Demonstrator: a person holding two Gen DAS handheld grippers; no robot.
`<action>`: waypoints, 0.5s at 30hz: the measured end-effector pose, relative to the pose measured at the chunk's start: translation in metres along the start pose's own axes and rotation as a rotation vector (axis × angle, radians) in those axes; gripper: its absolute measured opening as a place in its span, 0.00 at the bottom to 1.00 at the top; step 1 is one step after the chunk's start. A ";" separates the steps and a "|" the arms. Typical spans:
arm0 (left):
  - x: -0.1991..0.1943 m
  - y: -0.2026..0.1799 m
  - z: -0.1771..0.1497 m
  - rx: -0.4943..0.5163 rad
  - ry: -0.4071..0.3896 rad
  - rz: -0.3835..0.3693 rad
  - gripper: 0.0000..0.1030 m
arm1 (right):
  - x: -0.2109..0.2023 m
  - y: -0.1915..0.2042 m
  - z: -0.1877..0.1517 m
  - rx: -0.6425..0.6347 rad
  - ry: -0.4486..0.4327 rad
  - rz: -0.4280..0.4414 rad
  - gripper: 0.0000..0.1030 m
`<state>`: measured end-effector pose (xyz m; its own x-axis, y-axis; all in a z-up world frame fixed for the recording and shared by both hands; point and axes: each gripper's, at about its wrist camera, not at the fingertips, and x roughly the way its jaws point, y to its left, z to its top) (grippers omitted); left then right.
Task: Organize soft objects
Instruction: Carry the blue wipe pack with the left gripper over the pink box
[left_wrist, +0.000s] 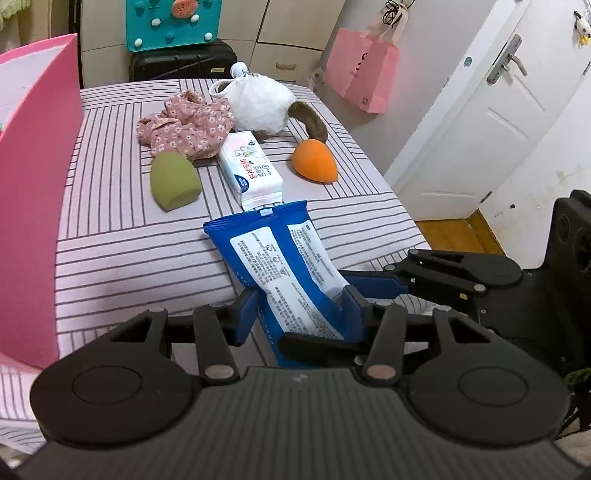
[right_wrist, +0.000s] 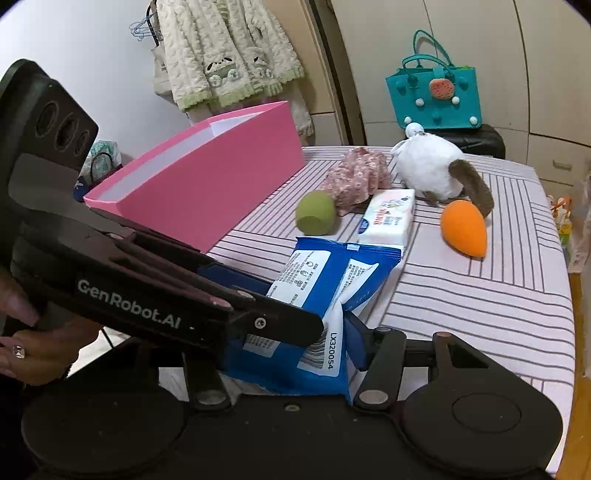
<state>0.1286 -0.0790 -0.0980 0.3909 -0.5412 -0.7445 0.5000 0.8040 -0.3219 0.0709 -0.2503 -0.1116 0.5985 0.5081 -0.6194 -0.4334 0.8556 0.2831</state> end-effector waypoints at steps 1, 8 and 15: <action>-0.003 0.001 0.000 -0.006 0.005 -0.007 0.47 | -0.002 0.003 0.001 0.009 0.008 0.000 0.59; -0.031 0.004 -0.005 -0.009 -0.031 -0.012 0.46 | -0.013 0.020 0.007 0.028 0.008 0.026 0.59; -0.062 0.009 -0.001 -0.026 -0.033 0.000 0.47 | -0.022 0.046 0.021 -0.013 0.008 0.025 0.59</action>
<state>0.1079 -0.0378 -0.0557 0.4167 -0.5489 -0.7246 0.4803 0.8097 -0.3372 0.0515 -0.2201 -0.0694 0.5822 0.5284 -0.6179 -0.4568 0.8413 0.2890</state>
